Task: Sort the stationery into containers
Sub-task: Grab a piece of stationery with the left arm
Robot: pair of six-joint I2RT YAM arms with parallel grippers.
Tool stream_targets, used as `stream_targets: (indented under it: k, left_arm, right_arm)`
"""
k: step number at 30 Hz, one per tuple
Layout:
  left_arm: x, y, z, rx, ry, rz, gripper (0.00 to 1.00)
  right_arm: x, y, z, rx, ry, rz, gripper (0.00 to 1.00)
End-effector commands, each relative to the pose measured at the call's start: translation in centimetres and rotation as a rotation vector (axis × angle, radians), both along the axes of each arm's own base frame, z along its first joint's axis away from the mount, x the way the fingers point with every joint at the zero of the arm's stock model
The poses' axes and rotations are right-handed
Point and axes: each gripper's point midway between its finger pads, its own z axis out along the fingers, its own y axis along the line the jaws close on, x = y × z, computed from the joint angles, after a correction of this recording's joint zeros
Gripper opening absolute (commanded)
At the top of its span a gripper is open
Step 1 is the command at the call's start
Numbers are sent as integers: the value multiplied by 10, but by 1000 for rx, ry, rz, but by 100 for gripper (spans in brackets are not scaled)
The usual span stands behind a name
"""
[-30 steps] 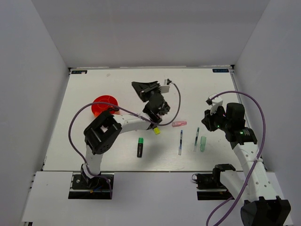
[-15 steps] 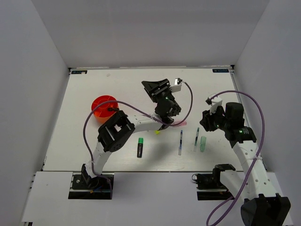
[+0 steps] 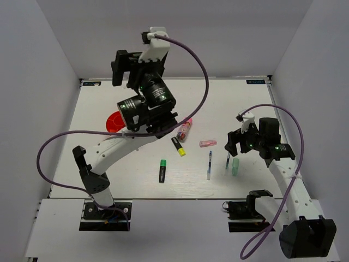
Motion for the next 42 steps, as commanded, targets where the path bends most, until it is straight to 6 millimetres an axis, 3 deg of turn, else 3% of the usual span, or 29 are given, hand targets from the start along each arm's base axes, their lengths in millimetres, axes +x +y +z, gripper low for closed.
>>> stream_targets:
  k: [1,2,3,6,11,12,13,14,15,16,17,18,19,20,21,22,23,24,25,28,29,30,31,32,33,34,35,37,42]
  left_arm:
    - [11,-35,-26,-25,112,3,93]
    - [14,-40,-22,-142,44,1,93]
    - [18,-44,-16,-15,83,0,93]
    - [27,-59,-5,51,51,-52,100]
    - [34,-76,35,-29,-134,-310,100]
    - [37,-84,15,102,-38,-363,100]
    - [37,-93,4,67,-30,-418,100]
    - [30,-109,14,1,-69,-602,100]
    - [30,-107,-20,106,73,-652,100]
    - [26,-123,-33,51,109,-767,100]
    - [18,-124,-37,-48,134,-860,100]
    - [17,-114,-61,-87,234,-859,98]
    - [17,-112,-109,-62,392,-882,96]
    - [-2,-106,-120,-166,452,-942,94]
    - [-9,-106,-137,-249,516,-972,94]
    - [-20,-96,-188,-227,656,-946,89]
    - [-35,-93,-200,-268,710,-963,83]
    - [-44,-87,-210,-307,744,-945,76]
    - [-61,-75,-255,-283,889,-903,60]
    - [-92,-69,-302,-371,1038,-882,30]
    - [-111,-63,-340,-412,1152,-844,26]
    - [-120,-64,-341,-452,1154,-880,24]
    - [-122,-69,-345,-483,1150,-899,24]
    - [-132,-62,-365,-501,1197,-863,25]
    - [-130,-63,-369,-514,1184,-857,31]
    - [-128,-59,-375,-511,1180,-830,48]
    - [-127,-62,-383,-556,1172,-801,73]
    - [-125,-50,-407,-543,1192,-712,84]
    - [-114,-62,-438,-613,1190,-634,88]
  right_arm:
    - [-2,11,15,48,11,46,89]
    - [-3,12,16,49,10,48,87]
    - [-3,12,15,51,8,48,87]
    - [-2,11,17,56,-10,35,87]
    - [-4,13,17,69,10,39,86]
    - [-2,13,18,70,3,38,86]
    - [-2,13,19,69,-3,40,86]
    - [-2,12,17,66,-2,38,86]
    - [-2,12,18,64,-6,38,86]
    - [-2,13,18,66,-8,40,86]
    - [-2,13,18,67,-5,41,86]
    - [-2,13,18,67,-4,43,78]
    - [-4,14,18,72,-2,50,70]
    - [-4,15,18,73,-2,53,57]
    - [-4,14,17,74,-2,51,19]
    - [-4,15,17,74,2,54,2]
    - [-4,15,18,78,5,53,0]
    - [-5,15,16,77,16,51,0]
    - [-5,16,16,80,19,57,0]
    - [-4,19,18,92,44,69,74]
    - [-9,22,18,98,74,84,74]
    - [-9,23,15,98,97,89,69]
    - [-8,23,17,104,104,89,39]
    - [-8,24,16,107,113,88,25]
    - [-7,24,16,108,113,83,17]
    - [-7,23,14,111,125,73,14]
    - [-6,23,14,108,128,70,20]
    - [-5,24,11,99,142,68,30]
    - [-5,21,6,96,167,49,37]
